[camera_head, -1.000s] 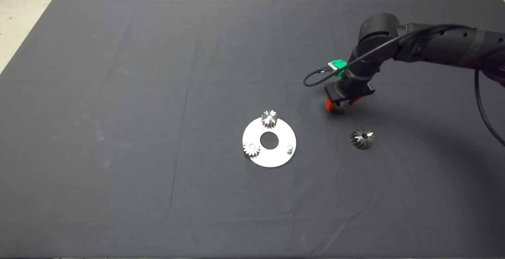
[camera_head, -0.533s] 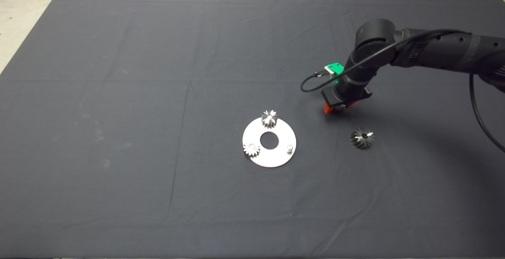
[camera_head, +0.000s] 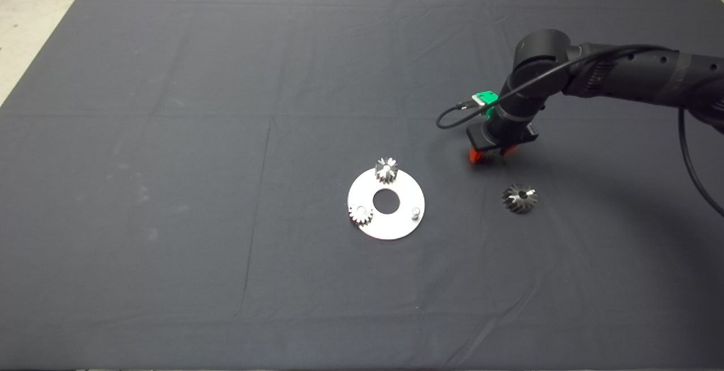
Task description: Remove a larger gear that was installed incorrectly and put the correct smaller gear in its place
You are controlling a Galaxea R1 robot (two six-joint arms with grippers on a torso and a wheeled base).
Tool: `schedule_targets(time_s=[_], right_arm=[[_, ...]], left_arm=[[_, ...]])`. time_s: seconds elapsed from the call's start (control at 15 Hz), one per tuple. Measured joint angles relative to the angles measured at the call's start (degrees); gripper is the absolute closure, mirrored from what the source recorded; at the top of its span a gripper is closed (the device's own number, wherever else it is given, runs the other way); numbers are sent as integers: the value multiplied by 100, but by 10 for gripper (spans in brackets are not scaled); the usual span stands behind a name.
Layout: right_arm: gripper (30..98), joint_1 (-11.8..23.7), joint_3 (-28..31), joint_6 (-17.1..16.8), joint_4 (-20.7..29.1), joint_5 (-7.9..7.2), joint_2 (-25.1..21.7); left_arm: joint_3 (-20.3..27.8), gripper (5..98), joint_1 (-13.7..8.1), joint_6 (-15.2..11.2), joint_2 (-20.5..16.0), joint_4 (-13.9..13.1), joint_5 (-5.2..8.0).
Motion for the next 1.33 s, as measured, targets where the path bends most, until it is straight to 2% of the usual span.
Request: schedule_targets(time_s=[0.27,0.6,1.33], right_arm=[[722,232,-146,132,688,-29,6],[722,293,-176,164,749,-46,207],[722,308,-411,177,804,-55,238]], left_arm=[[0,439,0,0,2,0,0],[0,439,0,0,0,0,2],[0,439,0,0,0,0,2]])
